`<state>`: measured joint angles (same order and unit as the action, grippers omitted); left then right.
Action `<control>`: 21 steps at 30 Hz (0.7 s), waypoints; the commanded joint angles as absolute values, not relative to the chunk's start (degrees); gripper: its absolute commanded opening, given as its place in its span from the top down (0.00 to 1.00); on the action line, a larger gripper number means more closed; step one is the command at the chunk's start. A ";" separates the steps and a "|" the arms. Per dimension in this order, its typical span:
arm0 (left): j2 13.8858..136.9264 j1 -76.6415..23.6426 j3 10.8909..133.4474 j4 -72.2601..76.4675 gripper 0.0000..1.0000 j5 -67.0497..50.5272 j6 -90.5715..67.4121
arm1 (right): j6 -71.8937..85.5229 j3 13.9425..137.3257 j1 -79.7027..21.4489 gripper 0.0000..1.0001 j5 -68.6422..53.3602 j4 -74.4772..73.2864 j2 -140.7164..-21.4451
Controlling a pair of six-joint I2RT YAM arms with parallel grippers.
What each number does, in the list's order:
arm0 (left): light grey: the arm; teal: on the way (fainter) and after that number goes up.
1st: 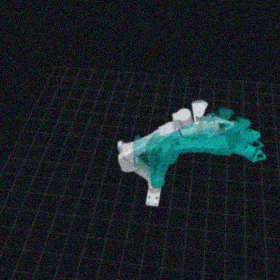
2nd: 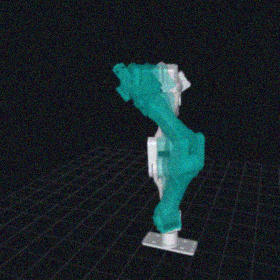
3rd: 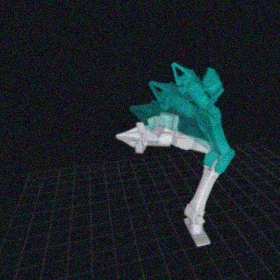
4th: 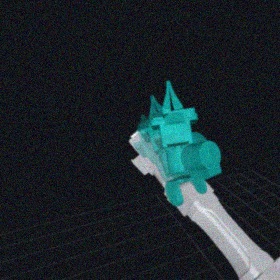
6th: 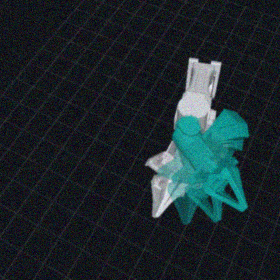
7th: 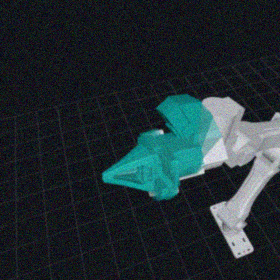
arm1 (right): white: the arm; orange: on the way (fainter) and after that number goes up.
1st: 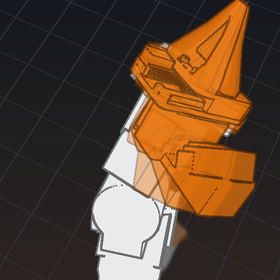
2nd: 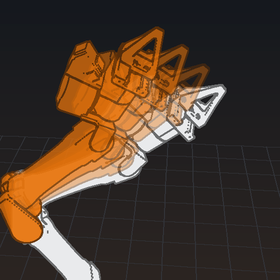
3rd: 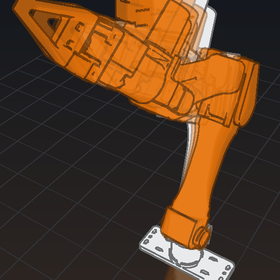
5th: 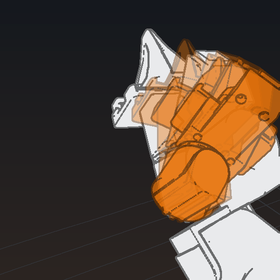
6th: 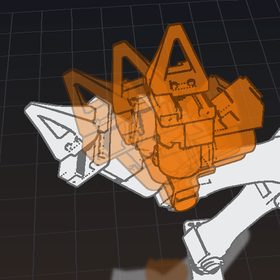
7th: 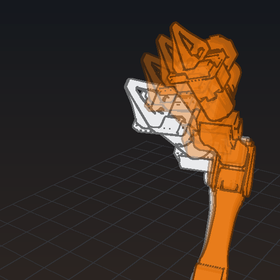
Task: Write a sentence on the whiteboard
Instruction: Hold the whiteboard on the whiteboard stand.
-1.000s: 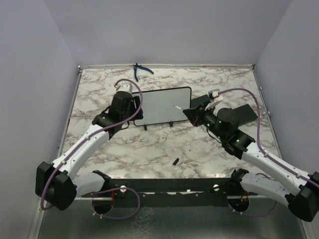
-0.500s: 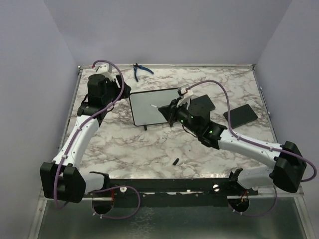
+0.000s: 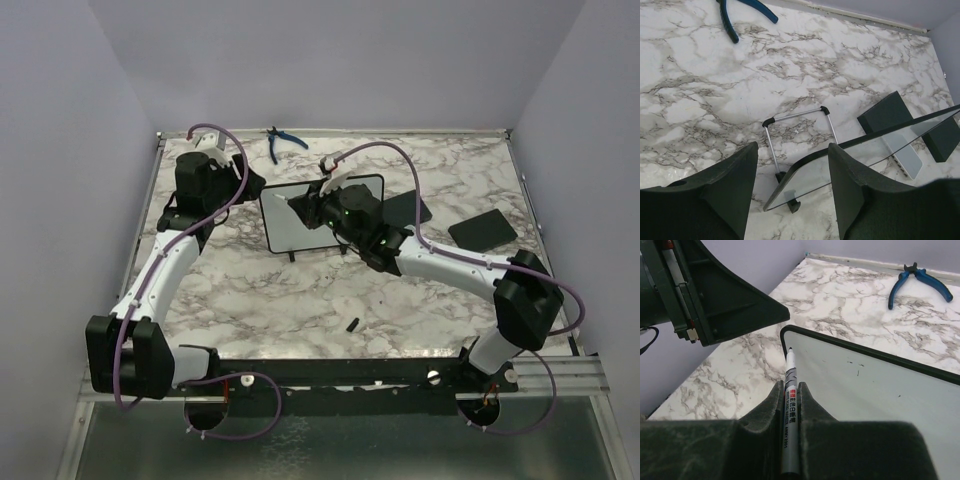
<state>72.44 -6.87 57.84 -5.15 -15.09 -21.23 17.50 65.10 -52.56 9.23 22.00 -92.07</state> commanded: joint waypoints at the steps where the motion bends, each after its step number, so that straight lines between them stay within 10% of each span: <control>1: 73.69 -6.92 57.19 -2.56 0.41 -18.54 -23.06 | 16.13 68.04 -53.04 1.00 7.29 23.12 -94.66; 21: 74.44 -7.11 55.90 -0.66 0.57 -22.12 -24.23 | 15.38 68.46 -53.44 1.00 11.54 24.85 -97.58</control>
